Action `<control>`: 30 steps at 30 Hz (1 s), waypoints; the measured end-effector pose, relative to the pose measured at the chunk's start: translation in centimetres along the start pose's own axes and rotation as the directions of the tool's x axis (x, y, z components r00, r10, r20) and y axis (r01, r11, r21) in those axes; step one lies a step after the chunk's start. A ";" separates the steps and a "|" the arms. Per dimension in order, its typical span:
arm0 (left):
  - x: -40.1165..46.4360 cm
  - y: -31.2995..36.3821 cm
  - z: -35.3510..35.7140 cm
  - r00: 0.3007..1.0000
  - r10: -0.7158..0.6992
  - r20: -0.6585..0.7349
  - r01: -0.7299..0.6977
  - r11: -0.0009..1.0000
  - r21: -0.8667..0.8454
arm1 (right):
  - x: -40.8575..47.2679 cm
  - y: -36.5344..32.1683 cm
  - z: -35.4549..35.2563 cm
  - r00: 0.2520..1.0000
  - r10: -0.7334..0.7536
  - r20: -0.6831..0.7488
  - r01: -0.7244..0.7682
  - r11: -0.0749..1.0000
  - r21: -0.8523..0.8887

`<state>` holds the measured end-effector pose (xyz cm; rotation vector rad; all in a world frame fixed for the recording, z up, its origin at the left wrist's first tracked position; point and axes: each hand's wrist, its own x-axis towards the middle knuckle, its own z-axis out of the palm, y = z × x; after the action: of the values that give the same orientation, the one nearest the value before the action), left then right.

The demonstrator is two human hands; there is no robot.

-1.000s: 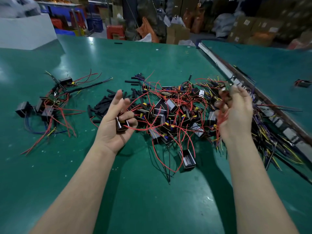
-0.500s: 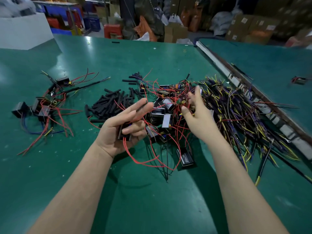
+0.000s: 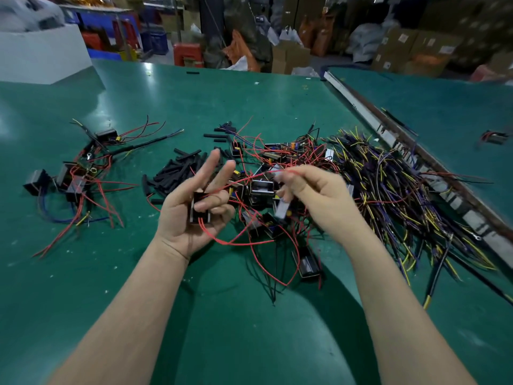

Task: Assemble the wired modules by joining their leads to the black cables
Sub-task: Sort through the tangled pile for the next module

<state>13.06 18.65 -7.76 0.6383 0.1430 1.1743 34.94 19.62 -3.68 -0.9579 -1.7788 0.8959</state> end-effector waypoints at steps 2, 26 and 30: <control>0.1 0.0 0.0 1.000 -0.003 -0.015 0.003 0.999 0.032 | 0.2 -0.5 -0.4 0.972 -0.090 -0.216 0.110 0.990 0.083; 0.4 -1.0 1.8 0.949 -0.167 -0.268 0.264 0.885 0.385 | -0.9 -0.7 -2.5 0.996 0.083 0.040 -0.082 0.996 -0.033; 0.4 -1.3 2.4 0.963 -0.208 -0.170 0.262 0.867 0.425 | -0.6 -0.9 -0.8 0.996 0.033 0.080 -0.033 0.999 0.004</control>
<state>15.25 17.78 -6.41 0.9248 0.5908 0.9437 35.68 18.82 -2.85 -0.9624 -1.8322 0.9710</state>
